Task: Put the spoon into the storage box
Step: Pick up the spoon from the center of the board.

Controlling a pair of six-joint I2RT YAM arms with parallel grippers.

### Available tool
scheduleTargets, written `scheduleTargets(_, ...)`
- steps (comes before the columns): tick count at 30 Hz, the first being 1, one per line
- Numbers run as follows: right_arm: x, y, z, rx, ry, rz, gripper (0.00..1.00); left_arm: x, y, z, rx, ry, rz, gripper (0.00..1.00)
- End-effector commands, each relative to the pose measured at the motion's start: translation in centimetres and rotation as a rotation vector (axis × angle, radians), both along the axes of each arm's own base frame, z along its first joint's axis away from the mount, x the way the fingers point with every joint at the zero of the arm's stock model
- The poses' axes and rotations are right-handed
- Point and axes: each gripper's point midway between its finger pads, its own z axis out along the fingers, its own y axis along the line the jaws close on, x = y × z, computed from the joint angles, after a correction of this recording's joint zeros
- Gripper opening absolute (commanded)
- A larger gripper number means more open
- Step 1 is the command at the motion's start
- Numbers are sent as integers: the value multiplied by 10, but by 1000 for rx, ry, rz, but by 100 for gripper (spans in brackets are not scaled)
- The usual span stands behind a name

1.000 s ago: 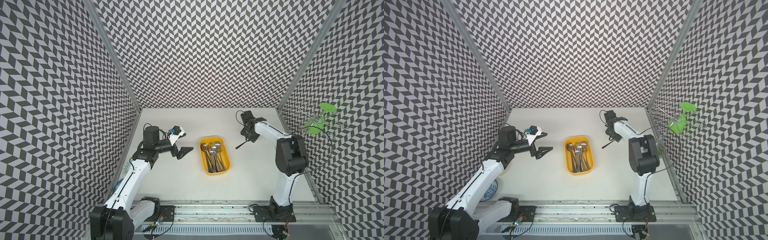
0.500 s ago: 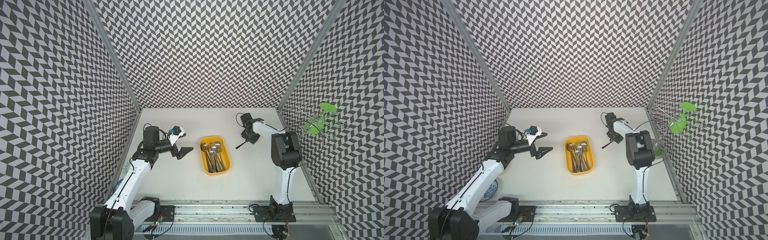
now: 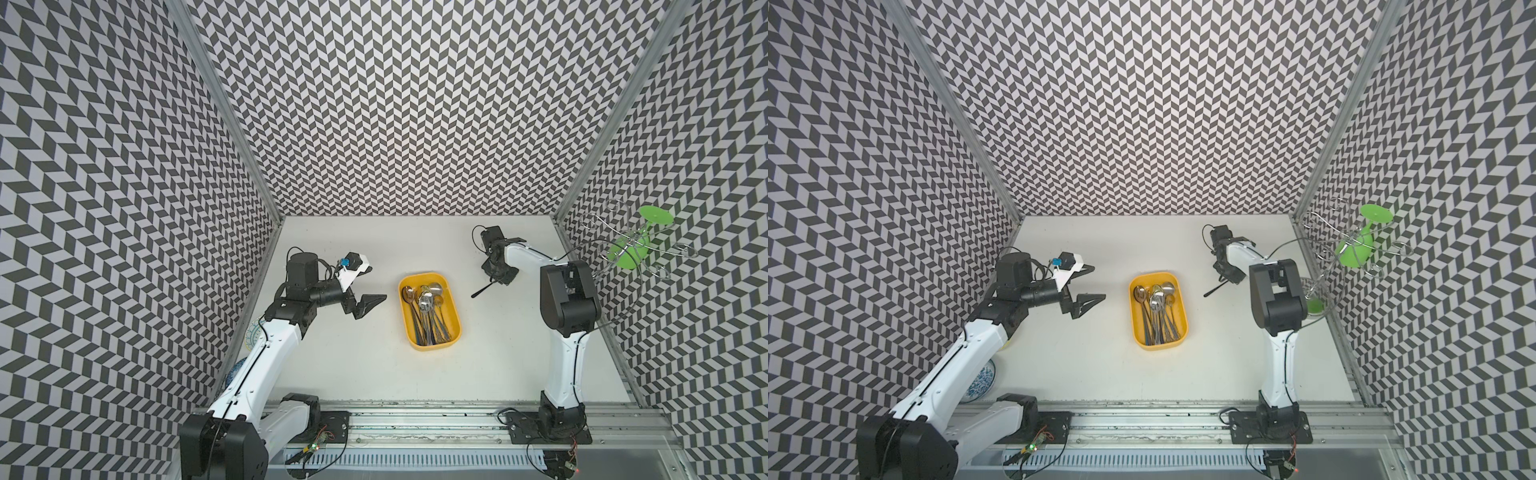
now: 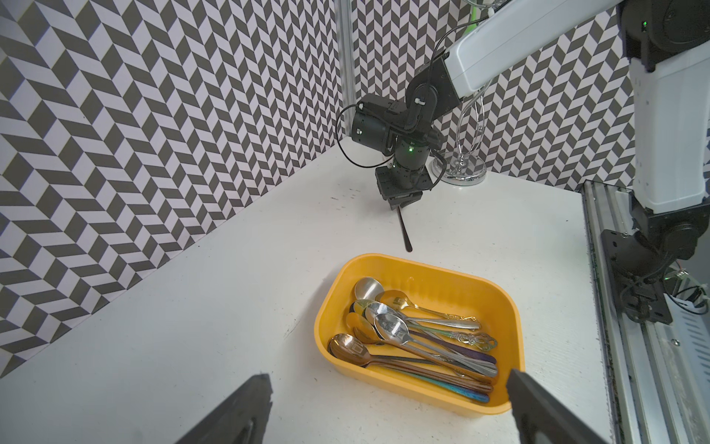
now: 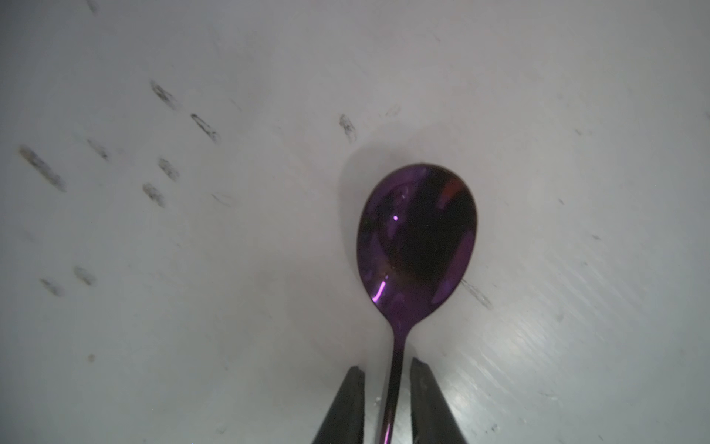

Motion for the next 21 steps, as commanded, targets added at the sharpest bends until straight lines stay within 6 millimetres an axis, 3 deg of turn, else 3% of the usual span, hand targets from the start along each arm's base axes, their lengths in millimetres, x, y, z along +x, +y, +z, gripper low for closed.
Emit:
scheduleTargets(1,-14,0,-30,14,89,39,14,-4,1,4,-3,-17,-5,100)
scheduleTargets(4,-12,3,-23,30,52,55,0,-3,1,7,-5,-19,-5,100)
scheduleTargets(10,-13,2,-6,19,20,64,0,-2,2,6,-2,-14,-2,100)
scheduleTargets(21,-20,34,39,-67,-20,229,0,-4,0,3,-9,-17,-13,100)
